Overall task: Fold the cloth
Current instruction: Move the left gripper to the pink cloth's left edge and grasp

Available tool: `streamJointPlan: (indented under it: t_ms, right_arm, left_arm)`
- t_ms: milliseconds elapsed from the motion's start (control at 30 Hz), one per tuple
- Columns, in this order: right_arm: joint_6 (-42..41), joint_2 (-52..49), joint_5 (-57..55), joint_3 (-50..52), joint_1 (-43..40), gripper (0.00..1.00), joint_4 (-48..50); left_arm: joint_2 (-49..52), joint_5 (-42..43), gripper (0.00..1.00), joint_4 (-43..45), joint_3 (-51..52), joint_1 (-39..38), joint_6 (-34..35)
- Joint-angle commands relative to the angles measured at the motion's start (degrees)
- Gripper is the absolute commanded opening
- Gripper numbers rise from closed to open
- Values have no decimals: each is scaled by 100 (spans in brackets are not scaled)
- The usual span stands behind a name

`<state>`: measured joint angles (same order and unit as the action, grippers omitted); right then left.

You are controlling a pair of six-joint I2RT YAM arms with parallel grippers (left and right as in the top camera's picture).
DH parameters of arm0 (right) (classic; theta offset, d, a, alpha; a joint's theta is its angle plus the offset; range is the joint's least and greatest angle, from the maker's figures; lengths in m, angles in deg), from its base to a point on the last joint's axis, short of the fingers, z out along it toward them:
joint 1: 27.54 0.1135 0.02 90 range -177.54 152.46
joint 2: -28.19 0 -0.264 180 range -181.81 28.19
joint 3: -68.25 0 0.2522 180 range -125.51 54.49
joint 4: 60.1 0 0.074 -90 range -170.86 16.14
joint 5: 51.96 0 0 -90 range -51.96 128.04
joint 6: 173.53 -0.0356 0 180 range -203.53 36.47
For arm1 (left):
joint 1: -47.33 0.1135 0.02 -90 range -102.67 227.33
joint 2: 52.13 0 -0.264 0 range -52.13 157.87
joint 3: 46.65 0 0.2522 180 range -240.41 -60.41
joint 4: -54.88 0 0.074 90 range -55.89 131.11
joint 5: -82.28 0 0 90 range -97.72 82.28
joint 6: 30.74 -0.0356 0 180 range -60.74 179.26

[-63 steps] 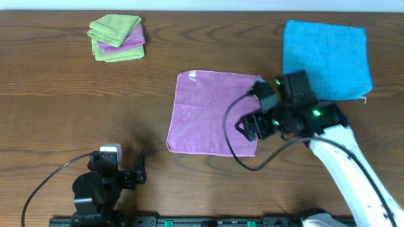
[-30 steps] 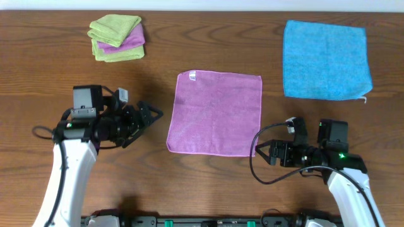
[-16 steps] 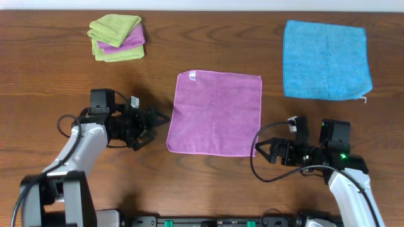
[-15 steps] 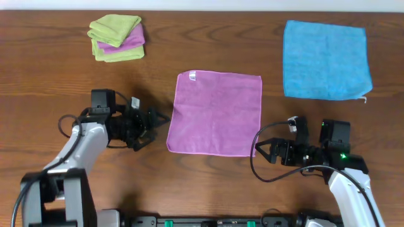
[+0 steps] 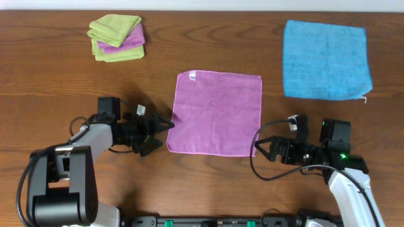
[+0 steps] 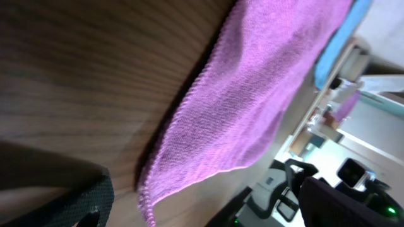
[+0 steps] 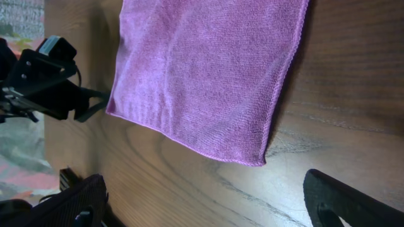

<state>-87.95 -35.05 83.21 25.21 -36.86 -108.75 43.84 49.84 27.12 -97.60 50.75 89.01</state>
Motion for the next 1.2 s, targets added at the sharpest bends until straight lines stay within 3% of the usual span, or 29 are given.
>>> streamJointPlan:
  t_ms: [0, 600, 933, 1133, 1167]
  right_arm:
    - [-92, 50, 184, 31, -37, 99, 2]
    - [-133, 50, 181, 31, -35, 99, -70]
    - [-133, 50, 181, 31, -35, 99, -173]
    - [-131, 50, 181, 31, -35, 99, -295]
    - [-131, 50, 181, 31, -35, 99, -315]
  left_arm:
    - [214, -94, 95, 151, 299, -26, 157]
    - [236, -691, 95, 1097, 754, -619, 820]
    - [721, -960, 96, 1226, 756, -874, 734]
    - [754, -951, 100, 901, 752, -817, 264]
    - [745, -957, 95, 815, 745, -815, 210]
